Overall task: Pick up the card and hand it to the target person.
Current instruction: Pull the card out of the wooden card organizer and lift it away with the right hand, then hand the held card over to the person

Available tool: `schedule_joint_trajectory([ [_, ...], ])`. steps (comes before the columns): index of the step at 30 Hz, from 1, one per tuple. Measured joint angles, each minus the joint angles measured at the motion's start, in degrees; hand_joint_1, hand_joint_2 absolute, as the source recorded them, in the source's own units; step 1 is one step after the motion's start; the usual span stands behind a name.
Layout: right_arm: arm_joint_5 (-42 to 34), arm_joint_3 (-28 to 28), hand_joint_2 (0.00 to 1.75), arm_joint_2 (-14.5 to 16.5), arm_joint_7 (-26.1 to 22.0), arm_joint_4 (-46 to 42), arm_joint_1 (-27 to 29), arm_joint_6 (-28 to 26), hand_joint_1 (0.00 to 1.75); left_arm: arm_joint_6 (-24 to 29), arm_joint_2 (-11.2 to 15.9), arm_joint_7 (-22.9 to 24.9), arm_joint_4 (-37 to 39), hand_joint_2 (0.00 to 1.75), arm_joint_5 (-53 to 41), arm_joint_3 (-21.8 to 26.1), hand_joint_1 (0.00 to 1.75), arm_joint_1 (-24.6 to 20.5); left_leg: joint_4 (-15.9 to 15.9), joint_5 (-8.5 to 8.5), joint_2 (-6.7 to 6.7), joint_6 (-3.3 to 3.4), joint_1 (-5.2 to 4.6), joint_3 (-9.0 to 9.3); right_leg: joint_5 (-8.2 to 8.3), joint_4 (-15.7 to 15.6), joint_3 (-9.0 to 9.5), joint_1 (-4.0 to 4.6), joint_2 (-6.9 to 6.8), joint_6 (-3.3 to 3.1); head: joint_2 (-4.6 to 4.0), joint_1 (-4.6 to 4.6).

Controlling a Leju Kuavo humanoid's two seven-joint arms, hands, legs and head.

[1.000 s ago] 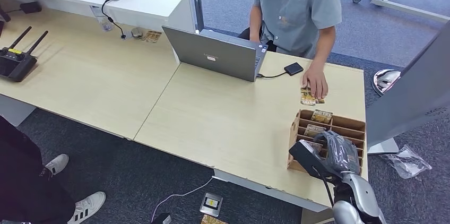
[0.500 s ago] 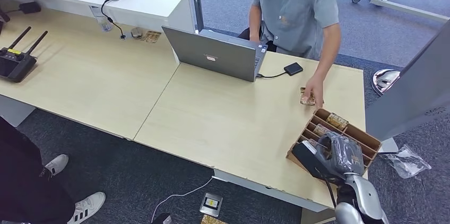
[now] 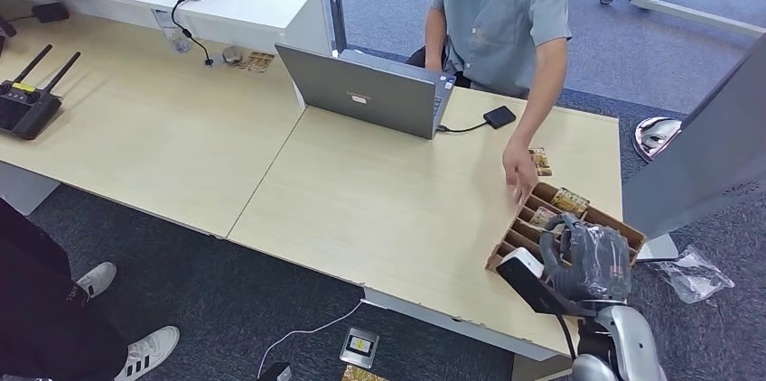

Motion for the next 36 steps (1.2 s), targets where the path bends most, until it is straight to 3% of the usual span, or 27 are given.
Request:
schedule_joint_trajectory([
  [7,2.3,-0.3,1.75,0.0,-0.9,-8.8,0.8,-3.1,1.75,0.0,0.0,-0.1,0.0,0.0,-0.1,0.0,0.0,0.0,0.0,0.0,0.0,0.0,-0.01,0.0,0.0,0.0,0.0,0.0,0.0,0.0,-0.01,0.0],
  [14,-0.1,-0.2,1.75,0.2,-3.0,-13.6,0.6,-3.0,1.75,0.0,0.0,-0.1,0.0,0.0,0.0,0.0,0.0,0.0,0.0,0.0,-0.01,0.0,0.0,-0.01,0.0,0.0,0.01,0.0,0.0,0.0,-0.01,-0.01],
  [25,-6.5,1.8,1.75,2.2,-7.5,-9.9,-3.3,-3.0,1.75,-0.1,0.0,-0.7,0.0,0.0,-0.3,0.0,0.0,0.0,0.0,0.0,-0.01,0.0,0.0,-0.04,0.0,0.0,0.01,0.0,0.0,0.0,0.0,0.0],
  [35,-7.6,3.9,1.75,4.0,-7.6,-3.9,-6.3,0.1,1.75,-0.1,0.0,-0.8,0.0,0.0,-0.7,-0.1,0.0,0.0,0.0,0.0,-0.01,0.0,0.0,-0.06,0.0,0.0,-0.01,0.0,0.0,0.0,-0.01,-0.01],
  [36,-7.5,4.1,1.75,4.1,-7.2,-3.4,-6.5,0.6,1.65,-0.1,0.0,-0.8,0.0,0.0,-0.7,-0.2,0.0,0.0,0.0,0.0,-0.01,0.0,0.0,-0.06,0.0,0.0,-0.01,0.0,0.0,0.0,-0.01,0.0],
])
